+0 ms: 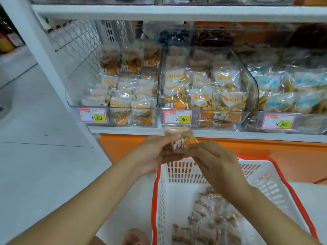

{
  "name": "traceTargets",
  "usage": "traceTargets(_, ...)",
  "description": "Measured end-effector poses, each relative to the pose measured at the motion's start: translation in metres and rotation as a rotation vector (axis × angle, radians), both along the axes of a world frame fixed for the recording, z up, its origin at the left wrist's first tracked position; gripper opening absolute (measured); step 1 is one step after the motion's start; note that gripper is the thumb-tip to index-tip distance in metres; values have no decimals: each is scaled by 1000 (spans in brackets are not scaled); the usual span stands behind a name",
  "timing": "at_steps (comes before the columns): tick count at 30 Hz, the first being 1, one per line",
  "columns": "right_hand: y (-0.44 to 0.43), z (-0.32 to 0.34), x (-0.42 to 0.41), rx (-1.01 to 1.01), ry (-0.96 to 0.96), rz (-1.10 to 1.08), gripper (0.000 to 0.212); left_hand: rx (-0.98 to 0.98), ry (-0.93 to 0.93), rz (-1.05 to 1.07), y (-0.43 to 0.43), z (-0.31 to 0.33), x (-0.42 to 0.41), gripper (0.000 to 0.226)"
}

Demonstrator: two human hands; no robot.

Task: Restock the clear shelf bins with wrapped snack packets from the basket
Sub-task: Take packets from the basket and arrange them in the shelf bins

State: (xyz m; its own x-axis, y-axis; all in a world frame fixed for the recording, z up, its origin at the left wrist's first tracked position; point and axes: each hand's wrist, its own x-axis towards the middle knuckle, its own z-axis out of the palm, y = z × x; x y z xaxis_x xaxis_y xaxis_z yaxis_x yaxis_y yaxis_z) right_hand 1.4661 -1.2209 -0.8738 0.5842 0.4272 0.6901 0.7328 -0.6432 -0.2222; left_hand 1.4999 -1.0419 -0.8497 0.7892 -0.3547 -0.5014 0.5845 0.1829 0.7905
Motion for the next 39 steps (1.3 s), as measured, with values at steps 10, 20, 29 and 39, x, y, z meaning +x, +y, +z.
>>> traceTargets(10,15,39,-17,-18,78,56,19,-32,-161,-65,38,34,-2,43)
traceTargets(20,82,120,86,246,740,63,48,283,-722,370,73,56,29,34)
traceTargets(29,130,119,249,207,582,-413,49,701,-691,578,110,25,75,17)
traceTargets(39,135,109,314,-213,439,-574,59,715,-718,544,118,22,79,16)
